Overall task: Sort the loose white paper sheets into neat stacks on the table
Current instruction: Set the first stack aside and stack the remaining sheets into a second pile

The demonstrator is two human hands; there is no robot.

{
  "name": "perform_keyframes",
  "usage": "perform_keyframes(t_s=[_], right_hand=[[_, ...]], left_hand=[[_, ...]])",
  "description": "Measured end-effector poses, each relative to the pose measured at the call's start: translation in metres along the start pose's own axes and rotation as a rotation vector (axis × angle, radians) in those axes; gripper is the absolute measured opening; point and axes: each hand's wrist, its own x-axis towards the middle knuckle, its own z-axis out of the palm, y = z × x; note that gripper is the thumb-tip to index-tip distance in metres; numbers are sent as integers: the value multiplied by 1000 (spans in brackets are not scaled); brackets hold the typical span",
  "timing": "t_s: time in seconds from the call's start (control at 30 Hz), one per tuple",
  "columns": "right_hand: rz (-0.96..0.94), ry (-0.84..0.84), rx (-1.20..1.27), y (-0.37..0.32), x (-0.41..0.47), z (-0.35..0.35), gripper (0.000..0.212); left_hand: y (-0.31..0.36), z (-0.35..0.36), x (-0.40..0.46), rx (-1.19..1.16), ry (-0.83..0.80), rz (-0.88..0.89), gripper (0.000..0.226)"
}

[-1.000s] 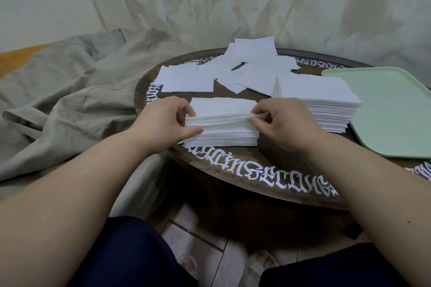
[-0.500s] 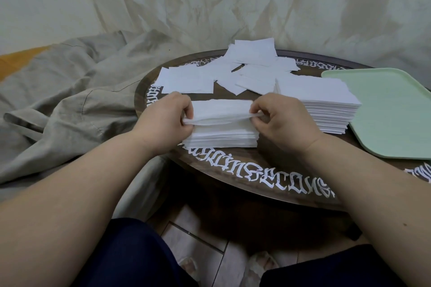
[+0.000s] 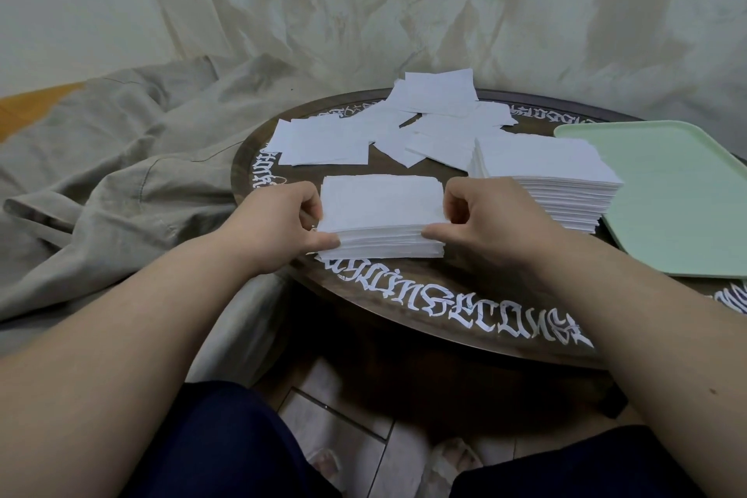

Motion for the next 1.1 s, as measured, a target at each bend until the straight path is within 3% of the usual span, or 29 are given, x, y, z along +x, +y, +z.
perform_keyframes(t_s=[0.23, 0.43, 0.63, 1.0, 1.1], right_hand=[[-22, 48, -70, 2, 3, 5, 28], [-116, 93, -56, -3, 5, 4, 19], [-150, 8, -103, -4, 9, 7, 16], [-167, 33, -103, -4, 12, 12, 13], [-169, 57, -124, -3, 12, 14, 13]], left_hand=[[4, 1, 4, 36, 132, 123, 31], [10, 7, 8, 51, 120, 234, 26], [6, 7, 8, 26, 67, 214, 20], [8, 5, 8, -37, 73, 222, 27], [7, 6, 9, -11, 76, 217, 20]])
